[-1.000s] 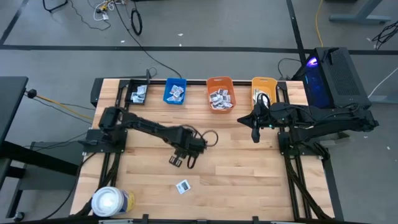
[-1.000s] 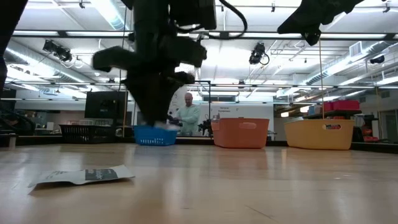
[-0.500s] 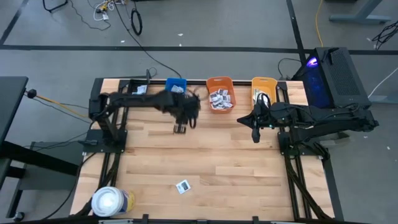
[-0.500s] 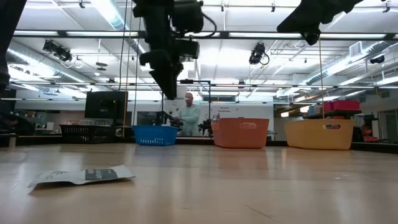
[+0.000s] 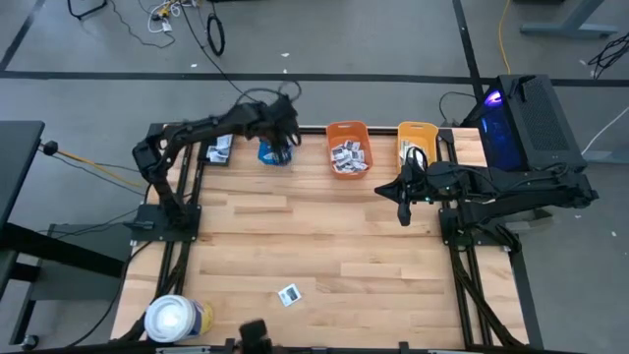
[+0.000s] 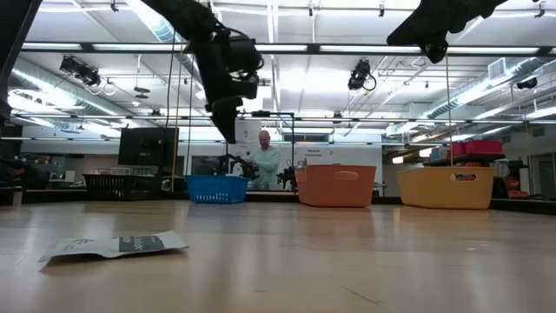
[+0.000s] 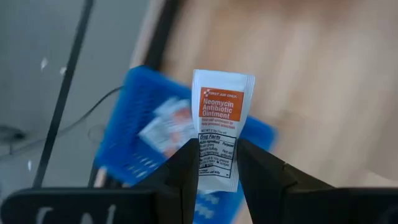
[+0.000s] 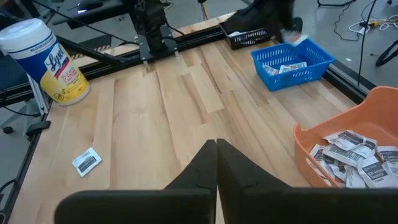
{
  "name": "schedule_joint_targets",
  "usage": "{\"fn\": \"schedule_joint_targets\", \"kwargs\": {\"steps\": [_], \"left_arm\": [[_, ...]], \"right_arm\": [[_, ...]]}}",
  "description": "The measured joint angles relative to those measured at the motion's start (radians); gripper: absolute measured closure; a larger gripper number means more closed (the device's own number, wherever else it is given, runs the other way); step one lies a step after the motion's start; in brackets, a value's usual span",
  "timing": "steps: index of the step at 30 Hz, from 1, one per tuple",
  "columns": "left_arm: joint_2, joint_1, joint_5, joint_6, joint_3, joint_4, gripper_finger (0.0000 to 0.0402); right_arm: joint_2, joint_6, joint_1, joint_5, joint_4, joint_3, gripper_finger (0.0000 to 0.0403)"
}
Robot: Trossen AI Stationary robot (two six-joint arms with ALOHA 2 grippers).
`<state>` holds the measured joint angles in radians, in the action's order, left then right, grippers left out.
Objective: Pick & Place First Aid Supplies
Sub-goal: Put the ointment pack into the blue bin
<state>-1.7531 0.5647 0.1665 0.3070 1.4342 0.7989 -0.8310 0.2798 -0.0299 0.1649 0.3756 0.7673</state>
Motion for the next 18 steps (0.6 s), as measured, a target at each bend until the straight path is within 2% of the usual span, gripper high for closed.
{"fn": "schedule_joint_targets", "kwargs": {"steps": [5, 9, 13, 18], "left_arm": [[0.0, 0.103, 0.001, -0.138, 0.0, -0.069, 0.029], [0.0, 0.16, -0.07, -0.329, 0.0, -0.139, 0.029], [0.0, 0.192, -0.076, -0.493, -0.001, -0.15, 0.0289], [-0.011, 0.209, -0.052, -0.588, -0.002, -0.154, 0.0289]], "right_arm": [[0.0, 0.0, 0.0, 0.001, 0.0, 0.0, 0.0398], [0.0, 0.0, 0.0, 0.002, 0.0, 0.0, 0.0398], [0.0, 0.0, 0.0, 0.003, 0.0, 0.0, 0.0398], [0.0, 0.0, 0.0, 0.005, 0.0, 0.0, 0.0398]]}}
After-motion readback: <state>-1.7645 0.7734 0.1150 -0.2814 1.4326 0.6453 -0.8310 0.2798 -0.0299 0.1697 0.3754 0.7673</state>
